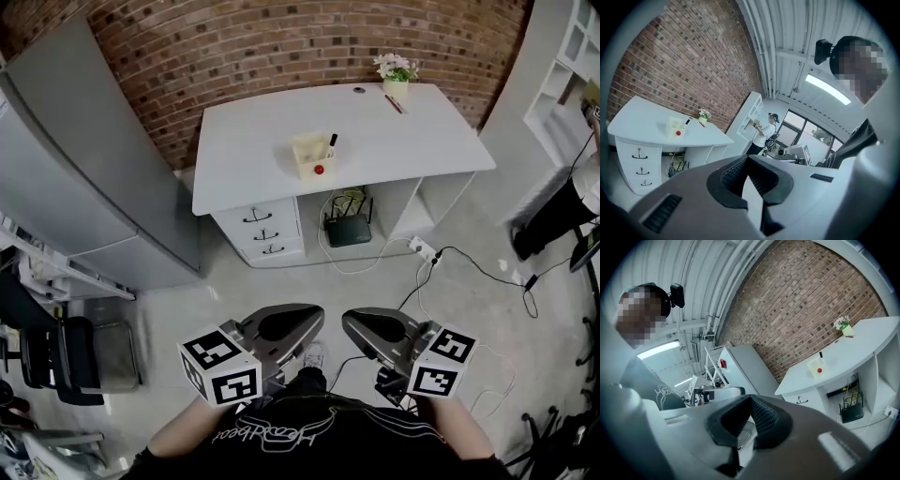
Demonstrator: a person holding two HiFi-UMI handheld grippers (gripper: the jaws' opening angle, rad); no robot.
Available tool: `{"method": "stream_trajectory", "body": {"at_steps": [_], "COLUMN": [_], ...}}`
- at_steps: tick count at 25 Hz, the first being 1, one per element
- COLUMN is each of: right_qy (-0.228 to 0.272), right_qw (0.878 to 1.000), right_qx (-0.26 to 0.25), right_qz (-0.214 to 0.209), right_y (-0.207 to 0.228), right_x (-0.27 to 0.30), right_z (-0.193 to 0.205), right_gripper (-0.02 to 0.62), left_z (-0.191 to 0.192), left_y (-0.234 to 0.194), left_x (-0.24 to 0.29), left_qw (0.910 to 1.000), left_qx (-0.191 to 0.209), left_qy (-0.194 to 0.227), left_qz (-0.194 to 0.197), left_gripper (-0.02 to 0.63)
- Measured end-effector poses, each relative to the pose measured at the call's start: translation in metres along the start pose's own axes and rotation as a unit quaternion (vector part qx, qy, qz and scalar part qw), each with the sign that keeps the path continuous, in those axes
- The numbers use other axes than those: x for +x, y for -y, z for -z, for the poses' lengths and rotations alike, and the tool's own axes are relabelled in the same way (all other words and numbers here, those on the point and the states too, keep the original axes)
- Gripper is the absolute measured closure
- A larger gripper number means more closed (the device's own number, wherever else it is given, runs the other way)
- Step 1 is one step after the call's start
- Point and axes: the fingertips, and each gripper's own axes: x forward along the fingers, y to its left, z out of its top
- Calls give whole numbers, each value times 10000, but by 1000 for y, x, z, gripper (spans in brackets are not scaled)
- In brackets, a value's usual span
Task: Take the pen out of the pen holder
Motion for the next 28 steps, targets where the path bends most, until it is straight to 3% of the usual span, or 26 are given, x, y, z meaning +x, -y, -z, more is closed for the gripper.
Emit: {"method": "stream_trajectory", "body": {"at_steps": [11,28], "right_qy": [-40,180], "right_qw": [9996,9988], "right_qx": [57,11], "right_qz": [265,460], "right_y": [73,118], "right_x": [84,97], "right_z": [-48,-88], "right_gripper": [592,592], "left_z": [-54,-93], "left_y": [-105,-140], "left_x": [24,59], "left_qw": [9997,9995], "left_qx": [-133,-15], "left_qy": [-134,-93], "left_qz": [162,318], "left_gripper": [604,604]}}
